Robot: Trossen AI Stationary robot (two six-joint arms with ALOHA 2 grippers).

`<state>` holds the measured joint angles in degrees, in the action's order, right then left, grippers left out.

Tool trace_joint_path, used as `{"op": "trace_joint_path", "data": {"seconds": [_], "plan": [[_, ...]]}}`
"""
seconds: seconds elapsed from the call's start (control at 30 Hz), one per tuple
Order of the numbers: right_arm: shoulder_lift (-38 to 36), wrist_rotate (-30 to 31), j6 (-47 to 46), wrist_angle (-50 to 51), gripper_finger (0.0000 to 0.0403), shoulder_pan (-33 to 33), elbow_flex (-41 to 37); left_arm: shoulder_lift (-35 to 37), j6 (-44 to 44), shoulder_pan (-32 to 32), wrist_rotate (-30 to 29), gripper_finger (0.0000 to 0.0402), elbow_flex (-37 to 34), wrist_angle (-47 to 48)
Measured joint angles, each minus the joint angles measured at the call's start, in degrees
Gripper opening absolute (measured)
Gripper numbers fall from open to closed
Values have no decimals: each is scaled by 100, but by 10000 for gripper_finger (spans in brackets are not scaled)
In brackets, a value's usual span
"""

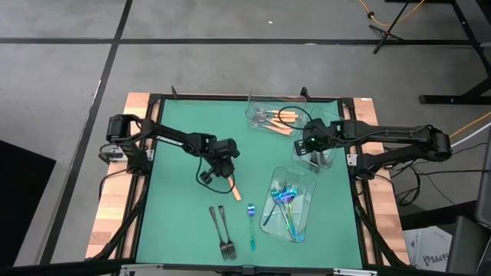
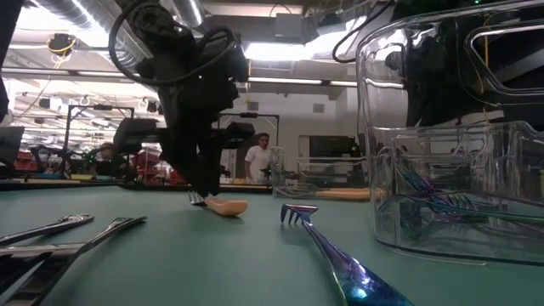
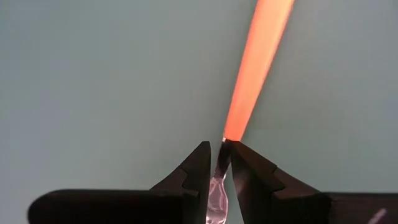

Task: Sort silverware by color (type)
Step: Put the orange fork into the top transparent bin

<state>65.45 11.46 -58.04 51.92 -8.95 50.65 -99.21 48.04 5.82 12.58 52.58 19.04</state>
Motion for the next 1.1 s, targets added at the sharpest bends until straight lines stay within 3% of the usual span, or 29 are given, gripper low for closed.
{"op": "trace_joint_path", "data": {"seconds": [0.4,0.6,1.1], "plan": [[0,2,4,-23,107,0,-2,-348,200,4,41,56,22,27],[0,-16,257,-243,107,-2,-2,-347,176,0,25,26,14,29],[-37,-884,1081,-1062,107,-2,4,-61,-354,-4,-206,15,-24,-295]]}}
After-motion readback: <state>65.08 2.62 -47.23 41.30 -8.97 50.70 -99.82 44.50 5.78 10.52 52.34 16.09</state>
